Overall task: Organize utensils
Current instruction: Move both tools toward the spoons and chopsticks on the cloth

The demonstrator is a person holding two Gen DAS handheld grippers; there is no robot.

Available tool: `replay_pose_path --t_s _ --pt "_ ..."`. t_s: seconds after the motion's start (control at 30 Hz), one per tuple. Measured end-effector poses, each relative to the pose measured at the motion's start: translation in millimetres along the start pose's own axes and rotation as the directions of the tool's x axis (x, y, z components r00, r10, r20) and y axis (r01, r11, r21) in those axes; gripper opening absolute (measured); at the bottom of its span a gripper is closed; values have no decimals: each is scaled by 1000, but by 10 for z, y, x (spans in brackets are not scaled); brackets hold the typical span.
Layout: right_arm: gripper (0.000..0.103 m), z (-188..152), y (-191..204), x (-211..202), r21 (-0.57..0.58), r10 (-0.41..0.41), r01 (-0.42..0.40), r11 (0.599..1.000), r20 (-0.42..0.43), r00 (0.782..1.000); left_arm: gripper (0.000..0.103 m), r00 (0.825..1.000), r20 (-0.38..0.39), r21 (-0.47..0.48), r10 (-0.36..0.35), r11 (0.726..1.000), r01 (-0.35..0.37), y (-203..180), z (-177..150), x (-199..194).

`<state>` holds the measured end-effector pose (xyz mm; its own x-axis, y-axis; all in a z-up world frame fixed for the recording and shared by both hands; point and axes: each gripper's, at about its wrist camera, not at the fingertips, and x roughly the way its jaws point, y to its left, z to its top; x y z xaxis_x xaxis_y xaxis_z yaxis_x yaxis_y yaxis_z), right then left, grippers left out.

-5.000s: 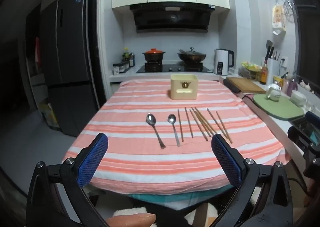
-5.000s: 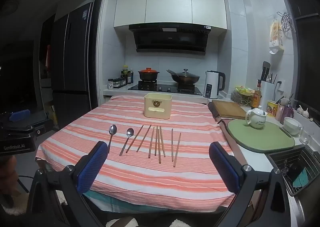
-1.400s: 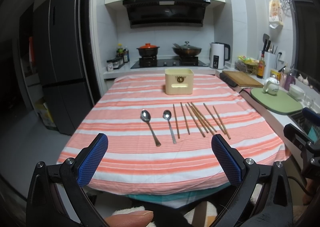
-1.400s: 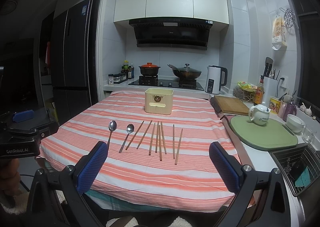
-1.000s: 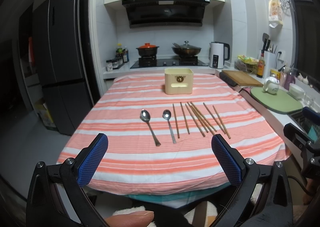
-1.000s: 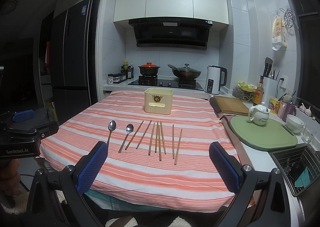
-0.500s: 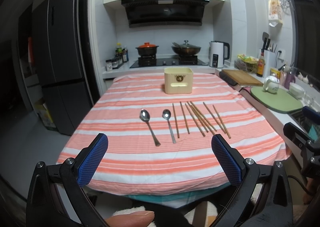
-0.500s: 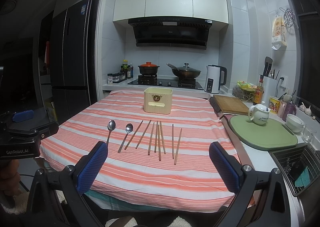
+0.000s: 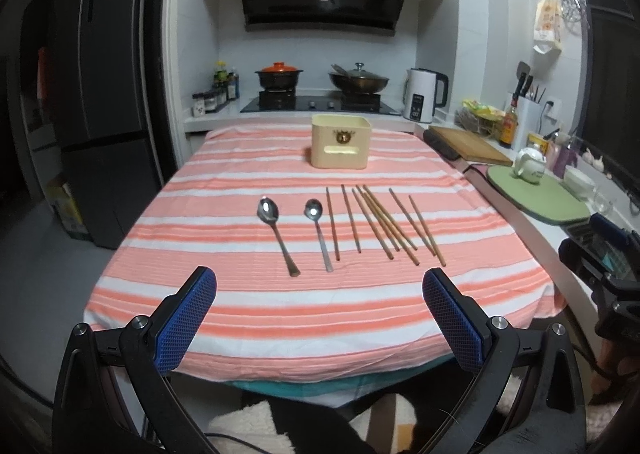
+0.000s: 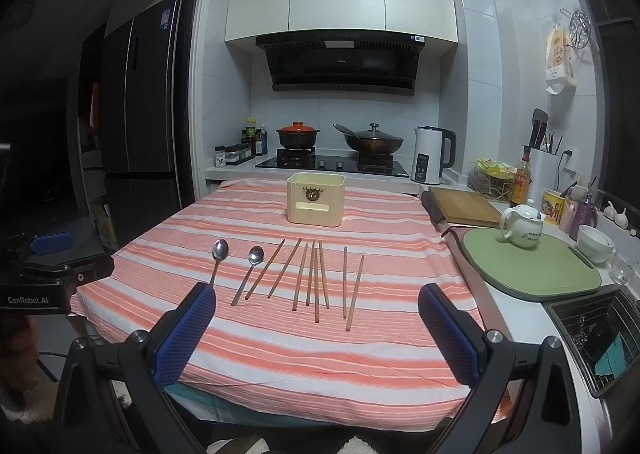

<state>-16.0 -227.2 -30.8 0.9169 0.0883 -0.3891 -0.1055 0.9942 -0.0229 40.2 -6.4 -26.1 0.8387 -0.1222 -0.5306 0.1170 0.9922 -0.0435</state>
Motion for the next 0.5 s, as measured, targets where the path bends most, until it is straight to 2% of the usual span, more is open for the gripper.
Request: replay_pose_path --t_s 0.23,0.37,0.5 --pt "103 37 -85 151 -6 -16 16 1000 -12 1000 103 997 -26 -22 -74 997 73 47 89 178" --pt "103 52 -139 237 0 -17 17 1000 -17 1000 103 998 -10 -29 -61 998 61 134 155 315" --pt "103 21 -223 349 5 -24 24 1000 -20 1000 103 998 -38 -57 -42 998 40 302 140 554"
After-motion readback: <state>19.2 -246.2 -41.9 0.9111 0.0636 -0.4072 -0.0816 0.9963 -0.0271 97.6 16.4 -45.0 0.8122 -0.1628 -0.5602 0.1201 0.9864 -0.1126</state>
